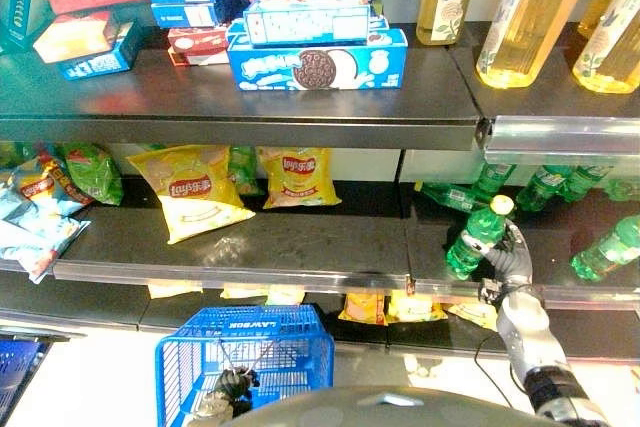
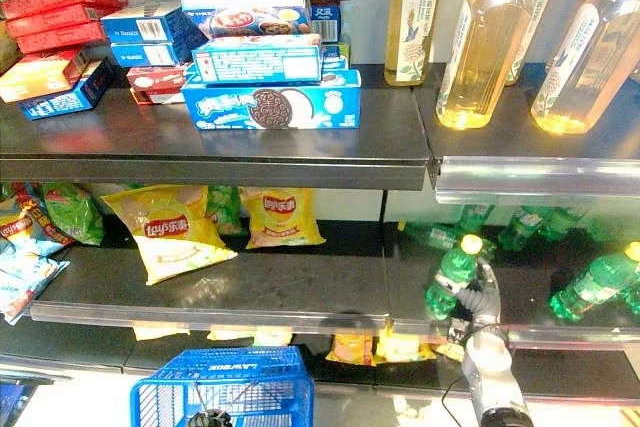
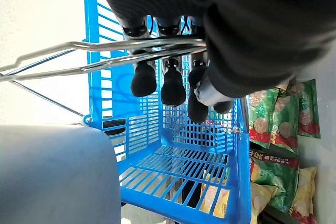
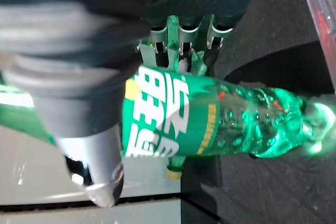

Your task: Pick up the snacks into the basket

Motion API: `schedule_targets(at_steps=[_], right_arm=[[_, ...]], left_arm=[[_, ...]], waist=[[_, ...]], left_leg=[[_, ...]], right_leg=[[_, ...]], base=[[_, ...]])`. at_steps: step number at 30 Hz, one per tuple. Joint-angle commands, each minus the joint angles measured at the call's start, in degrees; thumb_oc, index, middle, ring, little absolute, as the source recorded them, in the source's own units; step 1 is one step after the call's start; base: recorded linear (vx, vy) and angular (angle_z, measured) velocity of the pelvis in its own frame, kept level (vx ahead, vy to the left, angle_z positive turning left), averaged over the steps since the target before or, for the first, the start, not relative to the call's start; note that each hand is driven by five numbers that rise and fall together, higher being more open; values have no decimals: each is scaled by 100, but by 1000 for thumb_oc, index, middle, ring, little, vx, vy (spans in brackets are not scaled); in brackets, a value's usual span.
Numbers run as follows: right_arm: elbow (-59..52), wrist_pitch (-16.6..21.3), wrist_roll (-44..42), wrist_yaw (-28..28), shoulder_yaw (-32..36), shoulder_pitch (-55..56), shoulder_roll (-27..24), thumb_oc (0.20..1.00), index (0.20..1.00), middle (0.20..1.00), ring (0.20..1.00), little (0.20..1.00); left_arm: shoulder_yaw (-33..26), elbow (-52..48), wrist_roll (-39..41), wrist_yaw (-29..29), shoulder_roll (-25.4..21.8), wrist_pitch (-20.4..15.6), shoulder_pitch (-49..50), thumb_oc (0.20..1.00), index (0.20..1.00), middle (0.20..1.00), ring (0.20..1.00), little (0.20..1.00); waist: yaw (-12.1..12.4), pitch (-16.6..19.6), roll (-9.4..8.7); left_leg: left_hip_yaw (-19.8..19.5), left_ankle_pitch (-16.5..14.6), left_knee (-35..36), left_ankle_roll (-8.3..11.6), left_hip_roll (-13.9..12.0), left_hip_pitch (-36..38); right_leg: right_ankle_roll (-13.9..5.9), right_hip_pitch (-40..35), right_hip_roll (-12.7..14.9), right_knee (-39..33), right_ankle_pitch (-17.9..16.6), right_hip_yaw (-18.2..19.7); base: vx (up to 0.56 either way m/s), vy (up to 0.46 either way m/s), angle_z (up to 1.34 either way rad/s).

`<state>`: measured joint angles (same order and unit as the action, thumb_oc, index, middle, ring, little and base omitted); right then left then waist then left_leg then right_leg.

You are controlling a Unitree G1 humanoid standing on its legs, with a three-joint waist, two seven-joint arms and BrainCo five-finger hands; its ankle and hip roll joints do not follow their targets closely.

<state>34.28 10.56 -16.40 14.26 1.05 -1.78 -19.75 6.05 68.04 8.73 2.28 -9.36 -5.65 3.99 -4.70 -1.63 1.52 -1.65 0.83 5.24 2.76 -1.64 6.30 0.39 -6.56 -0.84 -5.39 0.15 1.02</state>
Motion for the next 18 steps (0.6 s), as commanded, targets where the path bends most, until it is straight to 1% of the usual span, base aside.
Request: schedule_targets(at_steps=[1, 3, 4, 5, 7, 10, 11, 12, 13, 14, 15, 16, 17, 18], right_arm=[[94, 129, -187, -112, -69, -667, -181, 1000, 1000, 1000, 1000, 1000], [148, 100, -208, -168, -171, -787, -192, 1000, 1000, 1000, 1000, 1000], [152, 101, -209, -169, -171, -795, -192, 1000, 1000, 1000, 1000, 1000], [242, 74, -177, -175, -219, -902, -228, 1000, 1000, 1000, 1000, 1000], [310, 83, -180, -162, -255, -1032, -250, 1000, 1000, 1000, 1000, 1000], [389, 93, -225, -149, -287, -1185, -253, 1000, 1000, 1000, 1000, 1000], [518, 100, -247, -104, -342, -1432, -309, 1000, 1000, 1000, 1000, 1000], [527, 103, -250, -106, -343, -1443, -311, 1000, 1000, 1000, 1000, 1000], [635, 116, -329, -61, -407, -1739, -352, 1000, 1000, 1000, 1000, 1000], [643, 120, -332, -63, -408, -1750, -354, 1000, 1000, 1000, 1000, 1000], [774, 132, -436, 5, -480, -2045, -385, 1000, 1000, 1000, 1000, 1000], [774, 132, -436, 5, -480, -2045, -385, 1000, 1000, 1000, 1000, 1000], [918, 155, -577, 1, -586, -2357, -442, 1000, 1000, 1000, 1000, 1000], [949, 166, -629, 27, -580, -2449, -474, 1000, 1000, 1000, 1000, 1000]], left_arm=[[277, 95, 114, -26, -163, -127, -256, 200, 200, 200, 200, 200], [299, -16, 193, 8, -232, -143, -351, 200, 200, 200, 200, 200], [297, -15, 194, 8, -233, -142, -357, 200, 200, 200, 200, 200], [316, -72, 226, 23, -285, -156, -418, 200, 200, 200, 200, 200], [353, -171, 284, 38, -333, -185, -434, 200, 200, 200, 200, 200], [392, -206, 299, 61, -371, -196, -453, 200, 200, 200, 200, 200], [435, -254, 356, 85, -411, -212, -499, 200, 200, 200, 200, 200], [432, -254, 357, 85, -410, -212, -505, 200, 200, 200, 200, 200], [493, -302, 421, 125, -456, -226, -563, 200, 200, 200, 200, 200], [490, -301, 422, 124, -455, -226, -569, 200, 200, 200, 200, 200], [559, -342, 520, 157, -487, -237, -642, 200, 200, 200, 200, 200], [559, -342, 520, 157, -487, -237, -642, 200, 200, 200, 200, 200], [637, -420, 622, 183, -509, -256, -728, 200, 200, 200, 200, 200], [668, -476, 667, 200, -514, -266, -748, 200, 200, 200, 200, 200]], waist=[[219, -298, -374], [239, -475, -395], [232, -462, -397], [254, -544, -390], [264, -575, -363], [272, -615, -341], [287, -768, -311], [283, -765, -310], [299, -929, -269], [297, -923, -268], [314, -1073, -217], [314, -1073, -217], [348, -1195, -172], [356, -1243, -155]], left_leg=[[-269, -596, -536, -170, 311, -285], [-287, -643, -867, -162, 372, -591], [-290, -652, -895, -162, 375, -626], [-335, -636, -1034, -145, 391, -838], [-362, -615, -1141, -134, 400, -1011], [-404, -614, -1233, -117, 403, -1145], [-442, -603, -1394, -88, 430, -1337], [-444, -608, -1408, -88, 432, -1356], [-465, -597, -1573, -64, 451, -1583], [-465, -602, -1589, -64, 452, -1605], [-476, -593, -1745, -46, 451, -1828], [-476, -593, -1745, -46, 451, -1828], [-519, -601, -1954, -34, 452, -2101], [-515, -602, -2019, -24, 455, -2190]], right_leg=[[-696, 486, 393, 831, 350, 41], [-675, 735, 385, 1069, 379, 12], [-676, 763, 387, 1087, 386, 8], [-687, 932, 378, 1206, 395, -41], [-705, 1098, 374, 1312, 408, -76], [-712, 1232, 384, 1414, 437, -116], [-712, 1433, 394, 1584, 464, -128], [-712, 1450, 394, 1596, 469, -130], [-719, 1697, 398, 1802, 482, -133], [-719, 1719, 399, 1817, 487, -133], [-720, 1983, 414, 2038, 508, -138], [-720, 1983, 414, 2038, 508, -138], [-709, 2248, 452, 2272, 587, -159], [-709, 2318, 476, 2346, 608, -174]], base=[[-186, -17, -2], [-148, -13, -3], [-137, -14, 2], [-98, -16, 7], [-91, -11, 7], [-83, -8, 8], [-108, 0, 9], [-222, 1, 8], [-118, 1, 7], [-214, 12, 7], [-100, 11, 8], [-175, 3, 7], [-94, -10, 5], [-134, -17, 6]])
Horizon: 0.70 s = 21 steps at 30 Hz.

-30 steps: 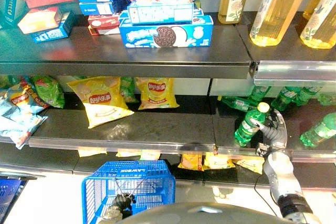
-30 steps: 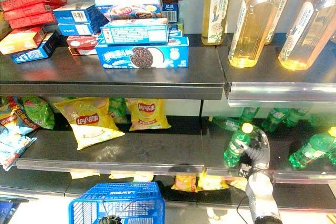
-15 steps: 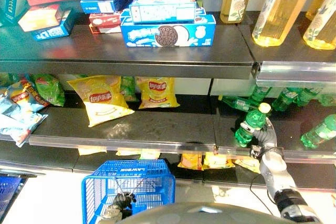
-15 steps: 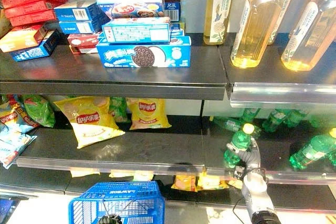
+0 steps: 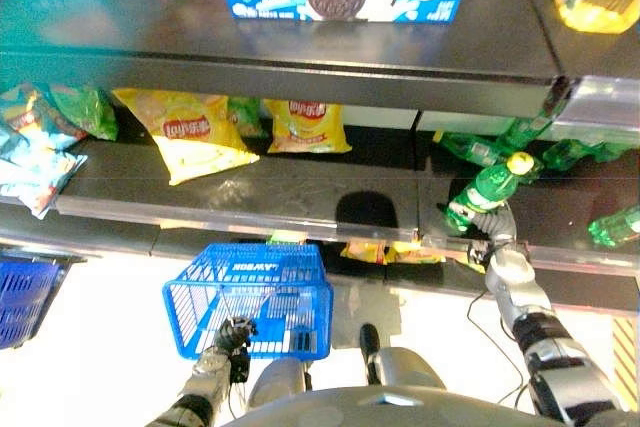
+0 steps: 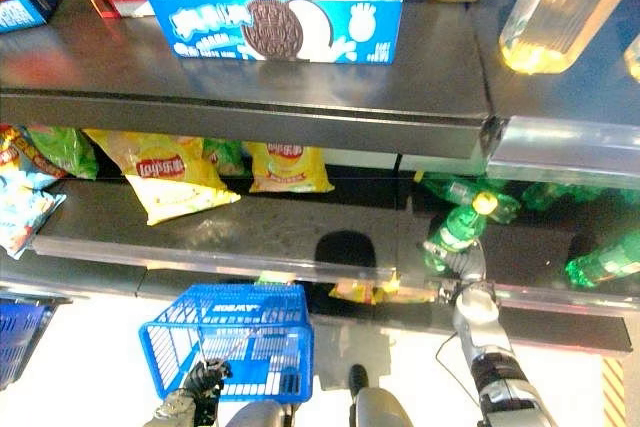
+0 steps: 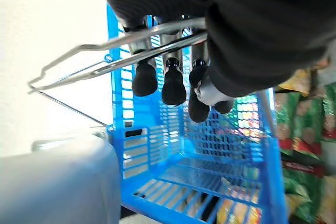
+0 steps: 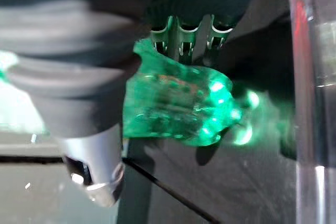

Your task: Pick up the snacks into the basket

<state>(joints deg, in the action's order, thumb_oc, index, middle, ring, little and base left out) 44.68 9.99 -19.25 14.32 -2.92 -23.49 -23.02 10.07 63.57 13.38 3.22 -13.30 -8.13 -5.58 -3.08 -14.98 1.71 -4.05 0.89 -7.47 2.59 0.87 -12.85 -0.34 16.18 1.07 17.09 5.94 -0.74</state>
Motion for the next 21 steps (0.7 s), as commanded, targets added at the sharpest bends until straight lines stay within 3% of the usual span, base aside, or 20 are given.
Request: schedule_targets(at_steps=[1, 2, 3, 4, 15, 21], right_arm=[[-30, 263, -476, 64, -185, -432, -163, 1000, 1000, 1000, 1000, 1000], [-20, 267, -480, 61, -186, -444, -166, 812, 812, 812, 812, 812], [40, 284, -532, 76, -179, -514, -188, 266, 266, 266, 266, 266], [69, 308, -538, 141, -189, -643, -222, 200, 200, 200, 200, 200], [30, 395, -283, 463, -213, -928, -258, 200, 200, 200, 200, 200], [-886, 456, 571, 835, -110, -431, -271, 200, 200, 200, 200, 200]], left_arm=[[312, -82, 287, 129, -134, -38, 148, 200, 200, 200, 200, 200], [311, -81, 289, 129, -133, -37, 140, 200, 200, 200, 200, 200], [331, -129, 342, 142, -131, -46, 118, 200, 200, 200, 200, 200], [358, -229, 423, 150, -142, -65, 99, 200, 200, 200, 200, 200], [446, -1052, 814, 385, -133, -289, 24, 200, 200, 200, 200, 200], [254, -2273, 1237, 529, -107, -598, 162, 200, 200, 200, 200, 200]], waist=[[214, 19, -155], [210, 23, -153], [216, -23, -134], [228, -86, -112], [302, -359, 36], [292, -351, 49]], left_leg=[[-312, -620, -856, 6, 207, -403], [-316, -626, -874, 6, 210, -426], [-331, -628, -928, 17, 216, -506], [-340, -626, -1009, 24, 224, -615], [-448, -556, -991, 37, 235, -814], [-509, -540, -866, 30, 227, -703]], right_leg=[[-633, 152, 313, 210, 63, -21], [-633, 171, 315, 226, 70, -24], [-628, 255, 327, 289, 89, -48], [-622, 360, 329, 374, 101, -64], [-598, 595, 359, 452, 150, -95], [-609, 442, 361, 301, 142, -153]], base=[[-59, -9, 9], [-54, -10, 19], [-38, -15, 21], [-70, -18, 22], [-4, -8, 5], [17, -2, 7]])
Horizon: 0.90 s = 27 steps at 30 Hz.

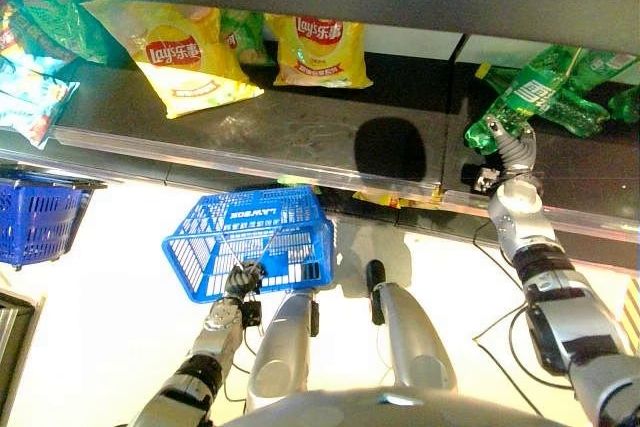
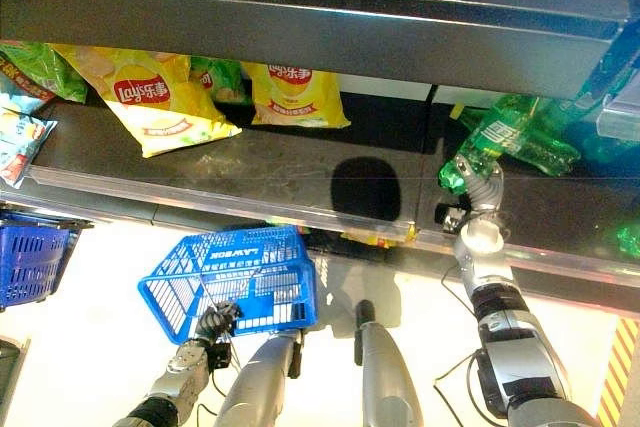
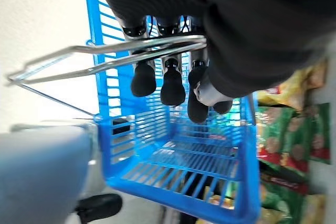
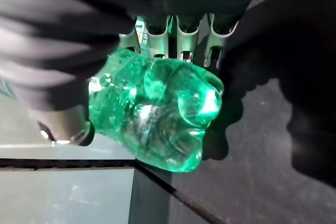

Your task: Pick up the snacks into the basket

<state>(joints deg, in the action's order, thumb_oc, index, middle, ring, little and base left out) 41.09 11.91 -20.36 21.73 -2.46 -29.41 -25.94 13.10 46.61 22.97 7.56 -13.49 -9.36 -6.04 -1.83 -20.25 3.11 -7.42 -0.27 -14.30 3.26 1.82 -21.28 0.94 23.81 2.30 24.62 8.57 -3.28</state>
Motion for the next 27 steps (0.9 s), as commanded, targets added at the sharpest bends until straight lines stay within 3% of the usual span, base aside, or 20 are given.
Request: schedule_targets(at_steps=[1, 5, 7, 8, 9, 10, 11, 12, 13, 14, 15, 16, 18, 22, 27], right_arm=[[-986, 296, 1051, 161, -87, 433, 5, 200, 200, 200, 200, 200], [-1994, 278, 1960, 34, -123, 1093, -247, 200, 200, 200, 200, 200], [-3134, 384, 2737, -385, -471, 1788, -567, 200, 200, 200, 200, 200], [-3140, 380, 2738, -386, -469, 1792, -566, 200, 200, 200, 200, 200], [-3363, 421, 2962, -587, -708, 1935, -712, 200, 200, 200, 200, 200], [-3548, 443, 3412, -1064, -1428, 1950, -1080, 200, 200, 200, 200, 200], [-3541, 445, 3413, -1062, -1437, 1939, -1077, 200, 200, 200, 200, 200], [-3465, 410, 3905, -1564, -2399, 1630, -1381, 200, 200, 200, 200, 200], [-3450, 415, 3906, -1557, -2415, 1608, -1375, 200, 200, 200, 200, 200], [-3417, 458, 4005, -1755, -2915, 1385, -1429, 200, 200, 200, 200, 200], [-3258, 463, 4171, -2087, -3799, 865, -1414, 200, 200, 200, 200, 200], [-3225, 471, 4171, -2077, -3823, 831, -1397, 200, 200, 200, 200, 200], [-2946, 482, 4441, -2309, -4820, 12, -1118, 200, 200, 200, 200, 200], [-2705, 453, 4888, -2288, -5262, -512, -885, 200, 200, 200, 200, 200], [-1745, 278, 5660, -2152, -5736, -981, -91, 200, 200, 200, 200, 200]], left_arm=[[-190, -1101, 588, 91, -50, -592, 282, 200, 200, 200, 200, 200], [-367, -2290, 962, -20, -138, -719, 494, 200, 200, 200, 200, 200], [-516, -3340, 1309, -160, -363, -742, 754, 200, 200, 200, 200, 200], [-517, -3346, 1310, -159, -364, -739, 758, 200, 200, 200, 200, 200], [-557, -3683, 1415, -208, -478, -744, 823, 200, 200, 200, 200, 200], [-598, -4134, 1535, -326, -734, -722, 844, 200, 200, 200, 200, 200], [-606, -4137, 1536, -326, -734, -719, 844, 200, 200, 200, 200, 200], [-475, -4407, 1548, -432, -953, -684, 698, 200, 200, 200, 200, 200], [-487, -4408, 1549, -433, -953, -682, 696, 200, 200, 200, 200, 200], [-343, -4490, 1536, -451, -1024, -664, 595, 200, 200, 200, 200, 200], [-36, -4671, 1432, -480, -1156, -677, 300, 200, 200, 200, 200, 200], [-50, -4672, 1429, -475, -1156, -676, 296, 200, 200, 200, 200, 200], [491, -4769, 1320, -424, -1172, -672, -270, 200, 200, 200, 200, 200], [741, -4768, 1254, -369, -1122, -665, -680, 200, 200, 200, 200, 200], [1073, -4861, 1373, -223, -866, -644, -1076, 200, 200, 200, 200, 200]], waist=[[154, 196, -94], [121, 224, -135], [122, 193, -231], [119, 207, -230], [143, 185, -279], [234, 117, -366], [224, 126, -366], [344, 56, -441], [330, 61, -441], [396, 25, -467], [570, -15, -477], [551, -21, -478], [816, -127, -411], [923, -188, -309], [1119, -257, -283]], left_leg=[[-187, -407, -119, -40, 123, 193], [-245, -364, 11, -40, 115, 300], [-316, -318, 169, -42, 106, 444], [-321, -285, 194, -42, 105, 433], [-355, -243, 274, -42, 115, 473], [-420, -191, 375, -29, 141, 533], [-425, -160, 396, -29, 141, 521], [-485, -122, 486, -17, 175, 547], [-490, -90, 505, -16, 174, 534], [-535, -56, 541, -16, 195, 537], [-635, 19, 621, -7, 218, 489], [-644, 23, 627, -6, 217, 490], [-892, 79, 651, 15, 294, 399], [-1122, 150, 601, 37, 388, 278], [-1319, 152, 523, 37, 469, 157]], right_leg=[[-745, -370, 242, -505, -132, 80], [-755, -499, 239, -643, -164, 40], [-761, -640, 242, -736, -157, -9], [-762, -631, 243, -761, -187, -13], [-766, -667, 248, -798, -196, -29], [-763, -725, 263, -829, -195, -77], [-765, -716, 264, -852, -224, -81], [-764, -772, 294, -911, -229, -144], [-765, -763, 294, -935, -261, -149], [-773, -792, 315, -983, -294, -209], [-767, -823, 339, -1092, -355, -334], [-766, -830, 338, -1103, -360, -343], [-740, -924, 408, -1183, -363, -655], [-724, -986, 473, -1221, -383, -887], [-713, -979, 514, -1199, -357, -1008]], base=[[16, -4, 10], [9, -2, 2], [12, -40, 14], [1, -53, 16], [-21, -61, 10], [-21, -61, 6], [-31, -54, 12], [-28, -14, 16], [-29, -32, 19], [-36, -28, 25], [-26, -31, 23], [-27, -41, 21], [-25, -73, 29], [-18, -5, 56], [-14, 4, 19]])
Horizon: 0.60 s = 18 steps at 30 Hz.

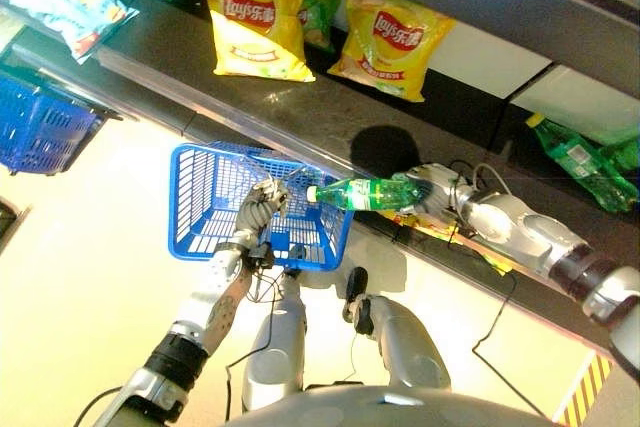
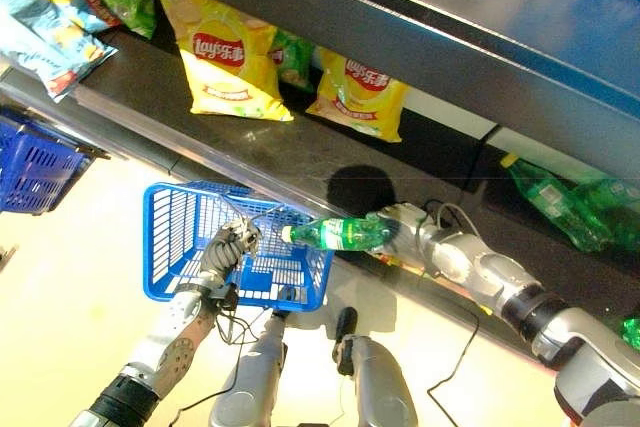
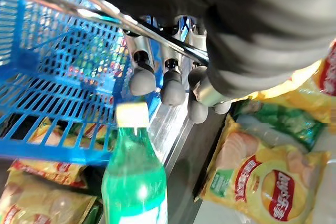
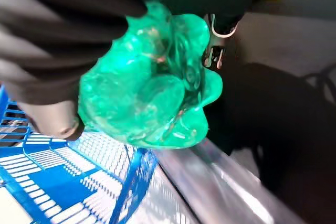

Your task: Pick up the snacks into the basket

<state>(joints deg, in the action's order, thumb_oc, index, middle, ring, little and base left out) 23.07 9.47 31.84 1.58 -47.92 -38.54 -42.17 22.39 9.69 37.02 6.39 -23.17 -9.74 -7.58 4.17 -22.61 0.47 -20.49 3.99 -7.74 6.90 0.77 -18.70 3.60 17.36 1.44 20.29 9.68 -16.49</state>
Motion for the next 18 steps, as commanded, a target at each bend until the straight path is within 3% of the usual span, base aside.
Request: schedule_targets(at_steps=[1, 3, 10, 18], right_arm=[[342, 487, 594, -160, -1298, -180, 1766, 200, 200, 200, 200, 200], [1240, 315, 573, -137, -1312, -204, 2439, 200, 200, 200, 200, 200], [2477, -49, 152, 153, -1032, -561, 3522, 200, 200, 200, 200, 200], [3430, -353, -324, 243, -844, -974, 4297, 200, 200, 200, 200, 200]], left_arm=[[209, -1172, -11, -117, 137, -589, -1007, 200, 200, 200, 200, 200], [424, -1226, 84, -174, 302, -558, -1139, 200, 200, 200, 200, 200], [864, -1422, 338, -218, 665, -455, -1306, 200, 200, 200, 200, 200], [1278, -1774, 507, -269, 782, -292, -1401, 200, 200, 200, 200, 200]], waist=[[551, -33, -27], [656, -118, 24], [814, -376, 116], [977, -566, 254]], left_leg=[[-30, -272, -138, -321, 569, -127], [-85, -257, -178, -317, 586, -214], [-123, -235, -291, -321, 585, -421], [-179, -228, -321, -337, 594, -482]], right_leg=[[-981, -320, 597, -766, -461, 300], [-969, -254, 591, -716, -440, 282], [-946, 15, 553, -517, -415, 278], [-946, 154, 577, -333, -355, 229]], base=[[-20, -12, 15], [-30, 5, 6], [-42, 16, 1], [-25, 3, -29]])
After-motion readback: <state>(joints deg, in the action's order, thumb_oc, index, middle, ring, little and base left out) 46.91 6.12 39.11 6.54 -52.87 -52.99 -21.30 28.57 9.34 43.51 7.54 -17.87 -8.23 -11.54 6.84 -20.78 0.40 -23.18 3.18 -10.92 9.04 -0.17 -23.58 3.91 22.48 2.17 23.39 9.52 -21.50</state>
